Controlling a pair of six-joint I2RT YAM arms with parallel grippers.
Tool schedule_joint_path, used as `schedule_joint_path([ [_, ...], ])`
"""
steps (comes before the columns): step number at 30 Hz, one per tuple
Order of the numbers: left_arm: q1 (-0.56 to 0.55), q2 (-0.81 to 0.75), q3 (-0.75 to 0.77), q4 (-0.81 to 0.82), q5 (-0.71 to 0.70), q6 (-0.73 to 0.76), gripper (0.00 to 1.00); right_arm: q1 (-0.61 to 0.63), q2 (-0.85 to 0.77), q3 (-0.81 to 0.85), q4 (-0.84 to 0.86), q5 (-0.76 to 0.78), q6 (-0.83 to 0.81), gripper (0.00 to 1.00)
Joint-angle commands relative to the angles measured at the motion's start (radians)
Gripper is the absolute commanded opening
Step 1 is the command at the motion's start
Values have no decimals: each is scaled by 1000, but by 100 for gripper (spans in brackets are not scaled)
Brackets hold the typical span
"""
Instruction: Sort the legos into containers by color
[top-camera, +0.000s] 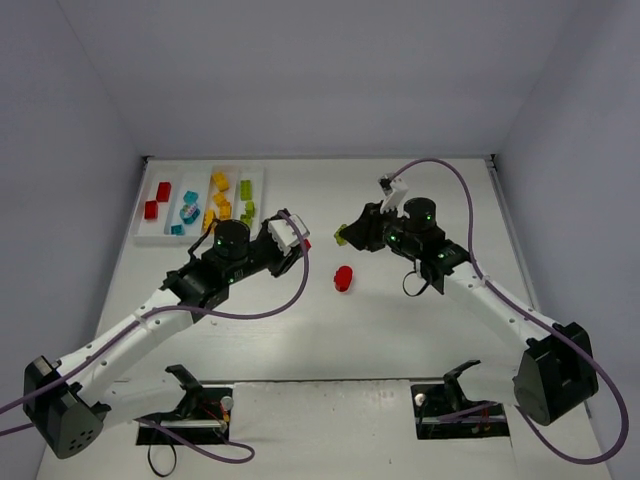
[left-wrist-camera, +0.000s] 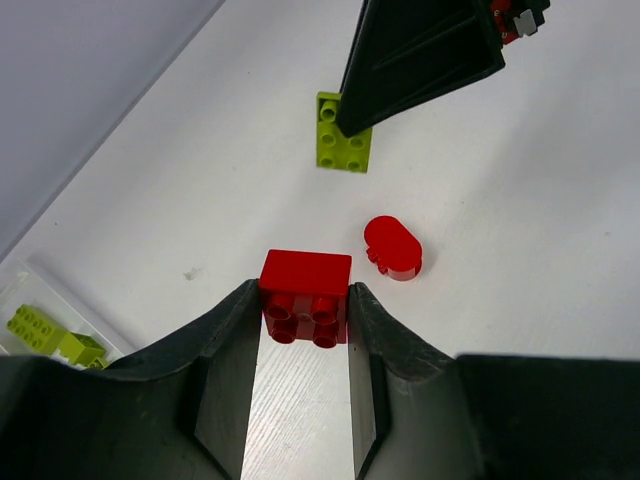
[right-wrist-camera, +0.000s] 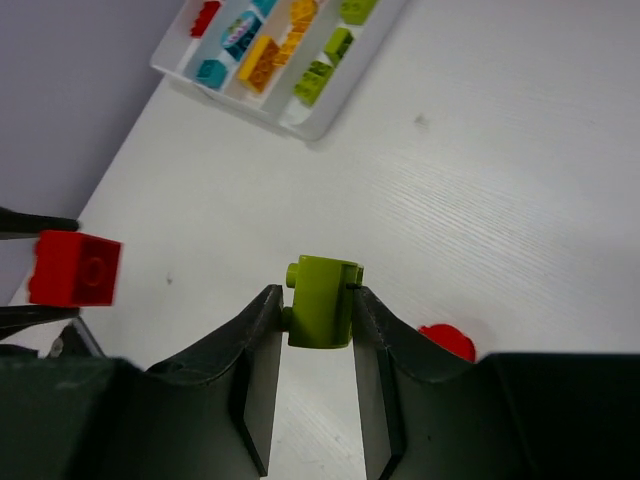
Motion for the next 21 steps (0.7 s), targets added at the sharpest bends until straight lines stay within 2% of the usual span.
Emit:
schedule_joint_path([
  [1,1,-9,9,80,-25,-31,0,-54,-44,-19,23,17,-55,0],
  [4,29,17,7,97,-111,-105,0,-81,-46,-43,19,20,-87,0],
  [6,101,34,29,103,-169,-169,0,-91,-46,-60,19,16,-101,0],
  [7,136,54,38,103,-180,-248,0,-95,-44,-65,19,14,-108,0],
  [8,217,64,50,109,-192,-282,0,-95,-46,-72,19,11,-124,0],
  [10,300,101,87,113,-235,-353,0,-98,-52,-80,20,7,-141,0],
  [15,574,202,176,107,-323,-425,0,-103,-64,-109,36,-24,-179,0],
  [21,771,418,322,123,-378,-422,0,-117,-79,-121,49,-67,-190,0],
])
